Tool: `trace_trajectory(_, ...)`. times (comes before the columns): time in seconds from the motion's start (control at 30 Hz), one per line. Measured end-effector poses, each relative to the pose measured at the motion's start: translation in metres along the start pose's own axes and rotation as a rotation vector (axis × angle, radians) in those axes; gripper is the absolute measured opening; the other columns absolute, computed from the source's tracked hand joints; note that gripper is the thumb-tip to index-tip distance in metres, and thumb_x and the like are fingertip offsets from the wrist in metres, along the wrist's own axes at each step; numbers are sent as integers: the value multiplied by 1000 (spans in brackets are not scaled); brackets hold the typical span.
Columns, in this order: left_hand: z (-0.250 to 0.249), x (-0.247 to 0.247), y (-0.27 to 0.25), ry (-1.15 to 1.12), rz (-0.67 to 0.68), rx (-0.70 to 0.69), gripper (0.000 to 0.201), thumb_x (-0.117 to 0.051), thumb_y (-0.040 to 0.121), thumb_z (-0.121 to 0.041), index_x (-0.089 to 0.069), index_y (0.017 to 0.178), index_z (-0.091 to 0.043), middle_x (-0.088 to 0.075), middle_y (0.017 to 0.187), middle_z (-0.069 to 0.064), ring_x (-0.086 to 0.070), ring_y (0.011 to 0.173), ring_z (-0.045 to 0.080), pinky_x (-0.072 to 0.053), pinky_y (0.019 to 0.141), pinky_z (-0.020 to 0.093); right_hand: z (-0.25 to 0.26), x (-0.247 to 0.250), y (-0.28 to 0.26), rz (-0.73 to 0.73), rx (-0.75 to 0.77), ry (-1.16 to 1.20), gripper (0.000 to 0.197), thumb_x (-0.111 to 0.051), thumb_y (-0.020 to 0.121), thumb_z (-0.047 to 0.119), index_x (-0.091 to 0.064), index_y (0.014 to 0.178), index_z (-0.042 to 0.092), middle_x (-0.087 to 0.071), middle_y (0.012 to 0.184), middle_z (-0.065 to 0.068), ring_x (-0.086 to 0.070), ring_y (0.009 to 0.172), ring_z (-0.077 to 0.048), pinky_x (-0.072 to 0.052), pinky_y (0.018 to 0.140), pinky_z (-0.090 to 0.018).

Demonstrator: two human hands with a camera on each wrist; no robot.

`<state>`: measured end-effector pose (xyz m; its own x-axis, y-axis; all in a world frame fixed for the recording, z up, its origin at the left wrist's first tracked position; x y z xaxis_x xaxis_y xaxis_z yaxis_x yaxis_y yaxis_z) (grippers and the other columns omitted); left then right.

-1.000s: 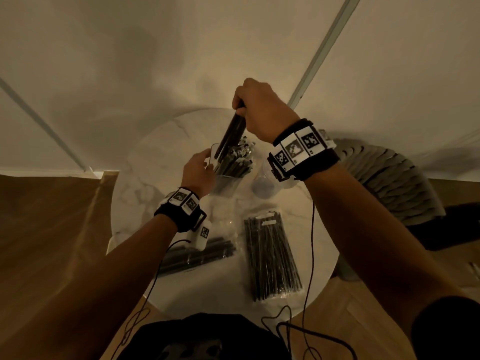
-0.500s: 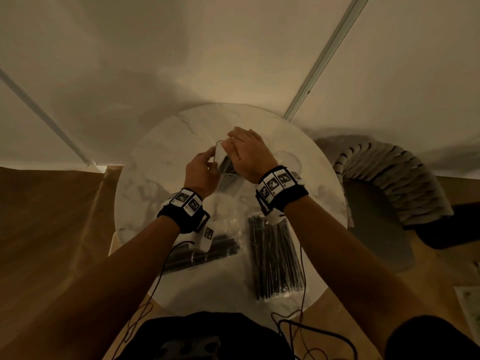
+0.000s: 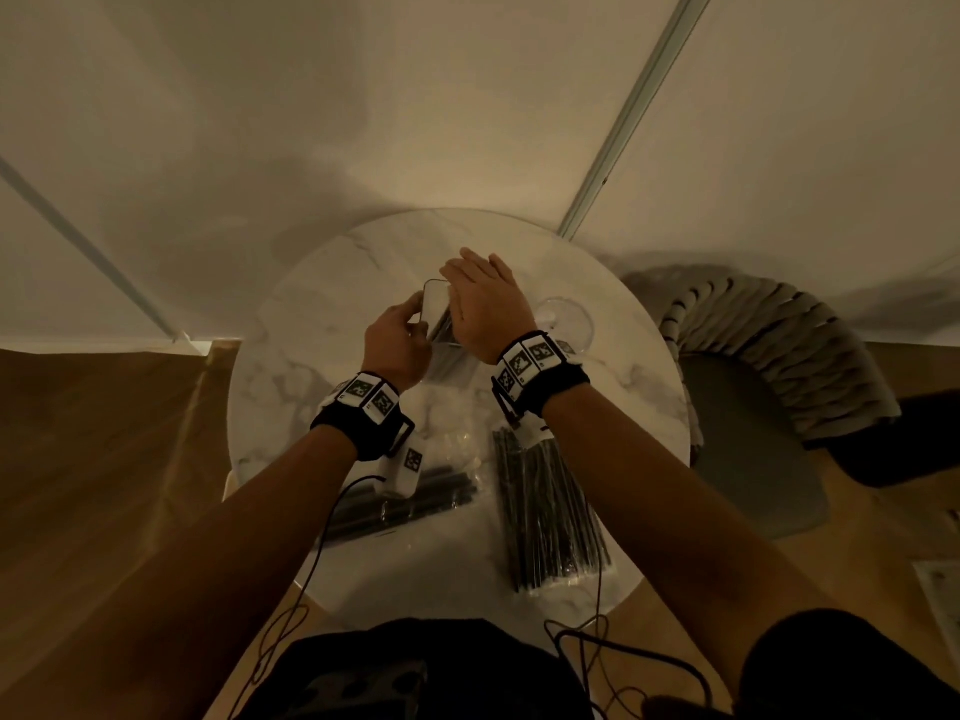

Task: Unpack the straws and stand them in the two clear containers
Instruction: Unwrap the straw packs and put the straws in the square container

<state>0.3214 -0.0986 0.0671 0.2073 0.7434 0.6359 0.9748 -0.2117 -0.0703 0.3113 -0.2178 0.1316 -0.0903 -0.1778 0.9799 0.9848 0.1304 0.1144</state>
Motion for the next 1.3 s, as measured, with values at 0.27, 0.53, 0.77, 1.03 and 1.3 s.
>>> trace_trajectory(0.27,-6,10,-7,-82,46,77,44,-47,100,-16,-48,144,-20,-60,137,2,-59,121,20,-37,106,27,2,16,2,-95,-9,153,45,-29,99,28,-63,119,6,-64,122,-11,-53,118,-28,-34,110,-38)
trace_trajectory(0.53,47,2,-46,-200,-1,149,25,-49,96,-12,-63,116,-16,-71,110,5,-66,102,22,-50,94,36,-10,69,-59,-513,-163,504,28,-46,100,23,-59,124,14,-58,123,-2,-50,115,-16,-41,100,-25)
trace_trajectory(0.77,105,-59,-120,395,430,75,82,-69,69,-68,-44,137,-29,-50,130,1,-45,120,28,-38,101,43,-29,-25,-175,-319,-596,749,14,-60,92,12,-65,94,26,-66,98,7,-61,90,-6,-51,84,-20)
trace_trajectory(1.03,109,-85,-139,708,574,-72,99,-70,65,-69,-35,142,-19,-43,133,8,-40,119,31,-36,103,44,-28,-155,-237,267,-786,722,28,-59,94,12,-69,120,8,-70,119,-11,-63,114,-25,-45,104,-29)
trace_trajectory(1.3,99,-84,-137,567,601,-57,77,-75,74,-46,-37,136,-19,-53,132,5,-49,120,30,-36,102,42,-26,-150,-233,259,-728,765,23,-66,90,12,-75,111,12,-75,106,-9,-68,102,-20,-51,98,-28)
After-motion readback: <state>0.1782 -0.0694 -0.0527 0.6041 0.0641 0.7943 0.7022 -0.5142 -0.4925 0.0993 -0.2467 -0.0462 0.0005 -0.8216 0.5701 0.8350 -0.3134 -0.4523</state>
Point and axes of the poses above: each hand's wrist, its own y-axis towards the middle knuckle, its own x-axis out of the back of the hand, z = x × y, the point moved 9 cm from there along y, towards the middle knuckle
